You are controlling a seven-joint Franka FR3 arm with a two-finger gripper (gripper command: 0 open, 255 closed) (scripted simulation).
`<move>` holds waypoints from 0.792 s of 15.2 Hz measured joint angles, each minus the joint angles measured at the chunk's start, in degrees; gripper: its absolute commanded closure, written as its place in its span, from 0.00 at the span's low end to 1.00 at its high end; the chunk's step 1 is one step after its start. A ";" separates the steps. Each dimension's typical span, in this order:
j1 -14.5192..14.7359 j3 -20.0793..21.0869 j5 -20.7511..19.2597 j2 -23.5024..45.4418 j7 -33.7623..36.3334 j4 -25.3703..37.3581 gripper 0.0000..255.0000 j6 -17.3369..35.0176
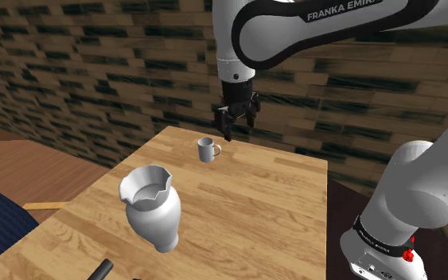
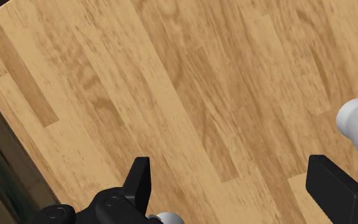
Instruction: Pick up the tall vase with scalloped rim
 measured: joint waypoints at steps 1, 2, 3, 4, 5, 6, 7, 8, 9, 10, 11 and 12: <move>0.19 0.95 -0.12 1.80 1.24 1.43 0.00 0.44; 0.31 1.63 -0.30 3.22 2.18 2.97 0.00 0.36; 0.55 2.36 -0.38 4.21 3.21 4.03 0.00 0.36; 0.73 3.34 -0.79 6.35 4.56 5.93 0.00 0.66; 1.00 4.42 -1.27 8.64 6.12 7.88 0.00 0.94; 1.31 5.23 -1.58 10.08 7.39 9.15 0.00 1.08; 1.55 6.00 -2.12 11.90 8.60 10.74 0.00 1.27; 2.04 7.03 -2.68 13.79 10.27 12.77 0.00 1.03; 2.41 7.84 -3.44 15.88 11.71 15.12 0.00 0.66; 2.93 8.73 -4.25 18.02 13.34 16.86 0.00 0.92; 3.38 9.36 -5.08 19.99 14.62 18.83 0.00 0.73; 3.81 9.88 -5.96 21.99 15.74 20.83 0.00 0.57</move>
